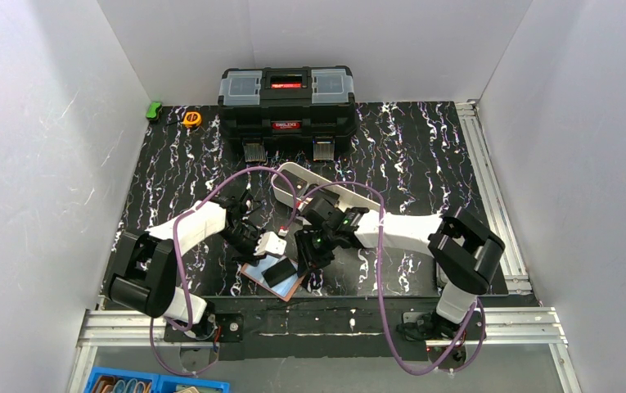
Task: Put the credit cards into the card holder
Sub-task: Insert the credit card into the card holder.
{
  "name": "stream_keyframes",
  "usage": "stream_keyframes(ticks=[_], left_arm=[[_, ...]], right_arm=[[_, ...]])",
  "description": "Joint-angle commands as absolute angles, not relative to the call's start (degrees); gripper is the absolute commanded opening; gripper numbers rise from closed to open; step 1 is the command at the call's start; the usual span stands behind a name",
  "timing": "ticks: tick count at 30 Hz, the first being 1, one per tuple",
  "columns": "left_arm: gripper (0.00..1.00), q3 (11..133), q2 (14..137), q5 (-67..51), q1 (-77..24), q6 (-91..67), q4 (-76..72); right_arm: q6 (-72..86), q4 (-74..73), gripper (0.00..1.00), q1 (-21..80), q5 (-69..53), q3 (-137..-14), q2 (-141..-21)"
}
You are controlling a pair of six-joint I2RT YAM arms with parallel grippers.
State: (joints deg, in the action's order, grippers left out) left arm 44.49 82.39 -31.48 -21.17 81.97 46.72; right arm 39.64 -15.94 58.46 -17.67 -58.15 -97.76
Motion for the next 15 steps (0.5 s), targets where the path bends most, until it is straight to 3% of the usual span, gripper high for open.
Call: stream_keyframes(ticks=[1,15], left_arm=[[0.08,43.8,80.7,-32.7,-21.1,82.6,48.3],[0.08,44.0,80.6,-32.5,-20.8,83.4,49.2]], right_arm=[[39.0,-13.0,0.31,59.3,-16.1,-57.0,-95.9],[38.2,-7.7,0.34,59.3,-23.1,-59.1,-103.1]])
